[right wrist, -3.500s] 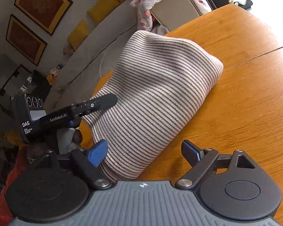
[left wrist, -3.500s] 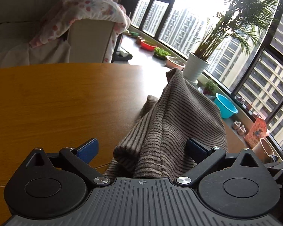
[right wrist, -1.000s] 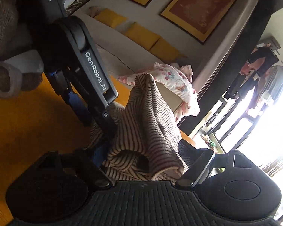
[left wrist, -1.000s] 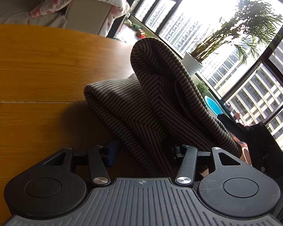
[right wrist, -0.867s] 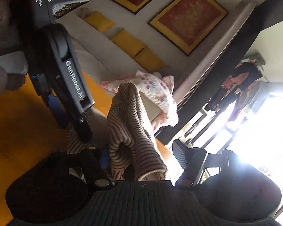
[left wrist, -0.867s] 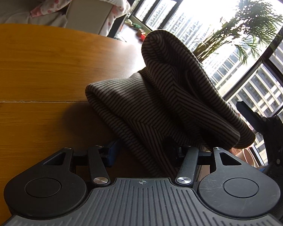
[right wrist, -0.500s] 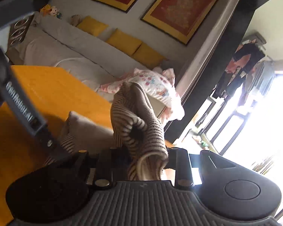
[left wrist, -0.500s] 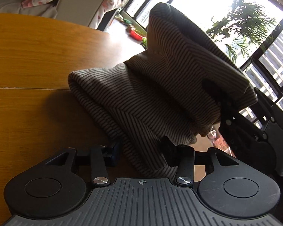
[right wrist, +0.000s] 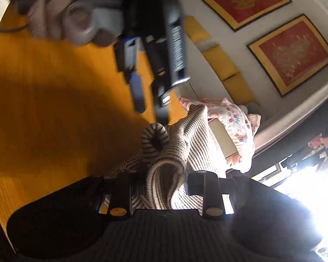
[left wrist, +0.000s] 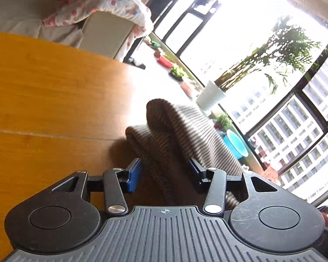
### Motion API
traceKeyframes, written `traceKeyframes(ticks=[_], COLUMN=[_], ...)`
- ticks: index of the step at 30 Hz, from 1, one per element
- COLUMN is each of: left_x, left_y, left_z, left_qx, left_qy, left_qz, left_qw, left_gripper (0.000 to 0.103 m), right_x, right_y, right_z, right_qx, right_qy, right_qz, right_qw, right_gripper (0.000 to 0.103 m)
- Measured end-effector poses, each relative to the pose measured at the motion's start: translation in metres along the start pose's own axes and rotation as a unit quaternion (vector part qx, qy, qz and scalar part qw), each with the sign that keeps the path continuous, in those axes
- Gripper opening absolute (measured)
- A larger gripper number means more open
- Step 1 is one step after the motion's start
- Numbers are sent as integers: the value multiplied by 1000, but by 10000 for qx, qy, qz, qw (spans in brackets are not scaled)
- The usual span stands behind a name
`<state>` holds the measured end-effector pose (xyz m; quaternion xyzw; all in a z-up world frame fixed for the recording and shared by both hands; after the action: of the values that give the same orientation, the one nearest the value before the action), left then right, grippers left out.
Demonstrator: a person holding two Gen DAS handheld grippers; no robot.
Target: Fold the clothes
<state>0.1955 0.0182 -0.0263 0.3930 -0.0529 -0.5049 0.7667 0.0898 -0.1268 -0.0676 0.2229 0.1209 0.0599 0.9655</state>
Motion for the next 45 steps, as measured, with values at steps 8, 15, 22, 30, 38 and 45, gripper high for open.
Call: traceKeyframes(ticks=[8, 15, 22, 30, 38, 45], left_x=[65, 74, 66, 22, 40, 48], left_y=[33, 36, 38, 14, -39, -47], left_z=[17, -16, -39, -14, 42, 36], left_qx=[108, 205, 292, -562, 87, 209], left_qy=[-26, 476, 1223, 340, 13, 41], left_qz=[-154, -140, -32, -112, -714, -815], left_qw=[9998, 9986, 9921, 9978, 9974, 9964], left_gripper=[53, 43, 70, 86, 45, 38], right_x=[-3, -26, 23, 33, 9, 0], right_y=[4, 1, -28, -53, -74, -101], right_z=[8, 90, 100, 79, 96, 123], right_qx=[295, 2453, 3434, 3607, 3959, 4685], right_qy=[143, 787, 583, 546, 331, 151], right_qz=[-1, 106, -552, -1034, -1123, -1277], right_qw=[9995, 9662, 9357, 9253, 9108, 8741], right_gripper=[32, 88, 92, 102, 103, 103])
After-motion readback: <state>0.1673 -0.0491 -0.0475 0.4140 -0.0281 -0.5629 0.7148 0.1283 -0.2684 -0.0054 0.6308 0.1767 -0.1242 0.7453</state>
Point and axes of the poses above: each gripper's, at about its wrist camera, not at the fingertips, and x roughly the way its jaws point, z to its right, y to its top, the point moved 5 cm from there along x, roughly the way its jaws point, and after that the axes turned 12 degrees about -y, right-handed, at the moved point
